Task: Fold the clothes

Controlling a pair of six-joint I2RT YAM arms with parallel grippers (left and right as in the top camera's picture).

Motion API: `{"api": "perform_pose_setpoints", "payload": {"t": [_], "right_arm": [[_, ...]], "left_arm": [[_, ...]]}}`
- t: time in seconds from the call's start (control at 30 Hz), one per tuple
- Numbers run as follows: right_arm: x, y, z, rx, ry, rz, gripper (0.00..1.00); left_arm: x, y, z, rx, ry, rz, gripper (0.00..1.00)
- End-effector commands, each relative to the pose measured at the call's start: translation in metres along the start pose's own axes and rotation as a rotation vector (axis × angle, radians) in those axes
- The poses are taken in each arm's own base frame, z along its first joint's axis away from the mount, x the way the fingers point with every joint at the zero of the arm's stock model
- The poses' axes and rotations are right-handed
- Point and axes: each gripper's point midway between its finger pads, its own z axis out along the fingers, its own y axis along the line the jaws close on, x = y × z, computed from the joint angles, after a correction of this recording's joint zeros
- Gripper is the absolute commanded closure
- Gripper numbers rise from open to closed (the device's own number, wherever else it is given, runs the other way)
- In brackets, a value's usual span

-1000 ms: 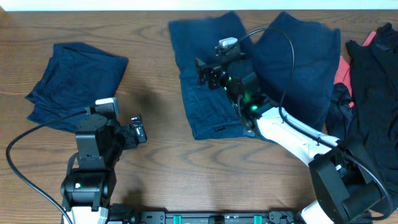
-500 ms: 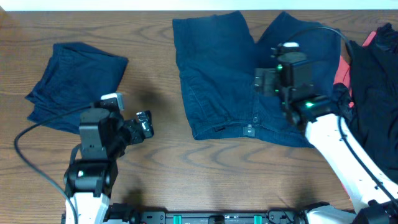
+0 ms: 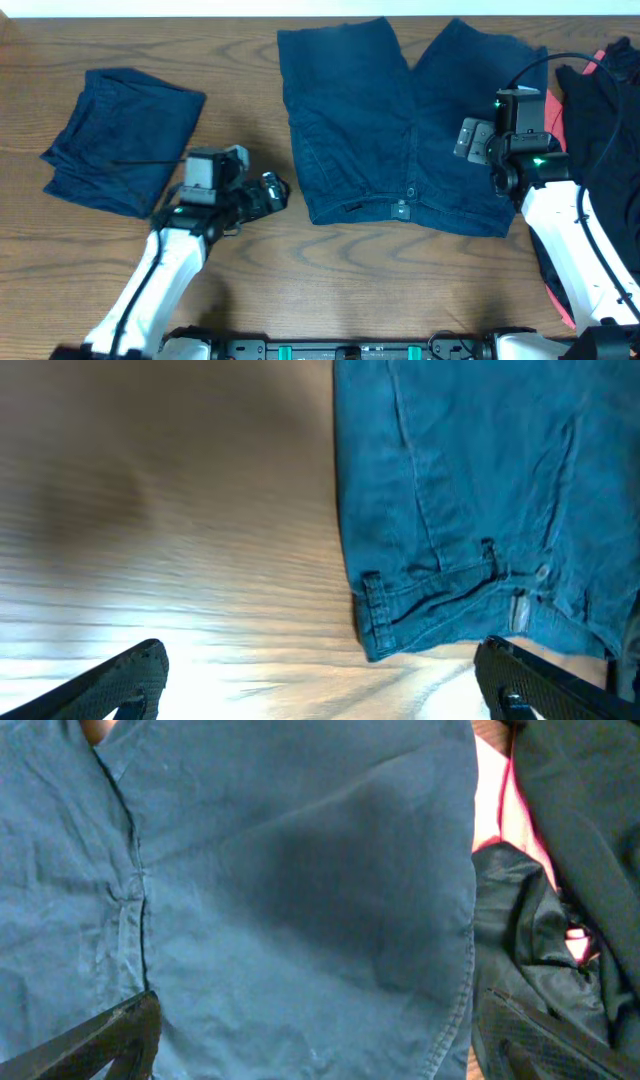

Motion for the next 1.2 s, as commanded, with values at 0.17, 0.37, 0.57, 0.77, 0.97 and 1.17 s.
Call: {"api": "perform_pose_setpoints", "payload": {"t": [0.17, 0.37, 0.57, 0.77, 0.97, 1.17], "right_arm": [[-0.004, -0.007, -0.003, 0.018, -0.011, 0.031, 0.01], [0.000, -0.008, -0.003, 0.023, 0.005, 0.026, 0.01], [0.002, -0.008, -0.003, 0.025, 0.011, 0.021, 0.01], [0.003, -0.010, -0.003, 0.031, 0.018, 0.019, 0.01], [0.006, -0.018, -0.002, 0.048, 0.034, 0.022, 0.01], [0.005, -0.026, -0.001, 0.062, 0.035, 0.039, 0.01]], "left_arm": [[0.023, -0.015, 0.046, 0.003, 0.123, -0.169, 0.10], [0.036, -0.025, 0.071, 0.010, 0.162, -0.218, 0.21], [0.047, -0.041, 0.079, 0.034, 0.181, -0.206, 0.60], [0.051, -0.033, 0.078, 0.008, 0.197, -0.168, 0.94], [0.042, -0.008, 0.067, -0.033, 0.195, -0.112, 0.94], [-0.001, 0.028, 0.027, -0.100, 0.051, -0.043, 0.94]]}}
